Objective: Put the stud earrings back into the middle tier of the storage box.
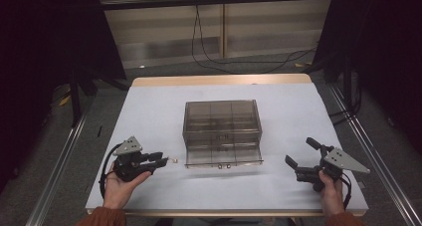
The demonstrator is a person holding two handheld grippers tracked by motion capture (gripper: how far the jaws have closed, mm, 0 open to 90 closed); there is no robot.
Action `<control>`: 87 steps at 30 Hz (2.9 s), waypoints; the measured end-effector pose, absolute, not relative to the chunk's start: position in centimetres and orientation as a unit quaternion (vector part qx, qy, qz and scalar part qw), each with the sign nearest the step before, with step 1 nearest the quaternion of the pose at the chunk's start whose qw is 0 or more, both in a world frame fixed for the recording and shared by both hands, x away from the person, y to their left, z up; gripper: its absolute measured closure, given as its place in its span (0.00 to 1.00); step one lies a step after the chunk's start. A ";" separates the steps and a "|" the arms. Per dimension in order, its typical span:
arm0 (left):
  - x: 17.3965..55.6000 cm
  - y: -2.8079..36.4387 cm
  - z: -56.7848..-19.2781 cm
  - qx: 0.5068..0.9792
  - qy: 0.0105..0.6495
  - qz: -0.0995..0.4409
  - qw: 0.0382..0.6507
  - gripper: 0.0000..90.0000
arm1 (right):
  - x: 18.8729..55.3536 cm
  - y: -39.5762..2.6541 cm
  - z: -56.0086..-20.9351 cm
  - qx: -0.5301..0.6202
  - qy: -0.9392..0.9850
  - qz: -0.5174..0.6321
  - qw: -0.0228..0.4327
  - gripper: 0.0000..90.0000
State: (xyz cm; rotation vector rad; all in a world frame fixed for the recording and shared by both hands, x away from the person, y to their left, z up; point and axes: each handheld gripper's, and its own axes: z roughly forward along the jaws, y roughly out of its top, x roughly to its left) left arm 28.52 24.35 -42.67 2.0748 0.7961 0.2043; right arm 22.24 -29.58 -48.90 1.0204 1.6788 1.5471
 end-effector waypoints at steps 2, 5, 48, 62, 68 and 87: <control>28.8 24.1 -42.6 0.841 0.314 0.081 0.432 0.78 | 22.3 -29.6 -48.9 0.387 0.638 0.587 0.314 0.00; 29.3 23.5 -42.4 0.852 0.308 0.081 0.415 0.80 | 22.3 -29.6 -48.9 0.387 0.638 0.587 0.315 0.00; 36.3 19.7 -44.1 0.946 0.267 0.017 0.182 0.93 | 22.3 -29.6 -48.9 0.387 0.640 0.588 0.308 0.00; 37.1 19.6 -44.4 0.948 0.270 0.005 0.171 0.96 | 22.3 -29.6 -48.9 0.387 0.640 0.588 0.308 0.00; 37.2 19.4 -44.7 0.952 0.261 -0.001 0.162 0.94 | 22.3 -29.7 -48.9 0.388 0.638 0.588 0.310 0.00; 35.0 21.4 -43.4 0.919 0.285 0.015 0.272 0.96 | 22.3 -29.7 -48.9 0.388 0.637 0.590 0.309 0.00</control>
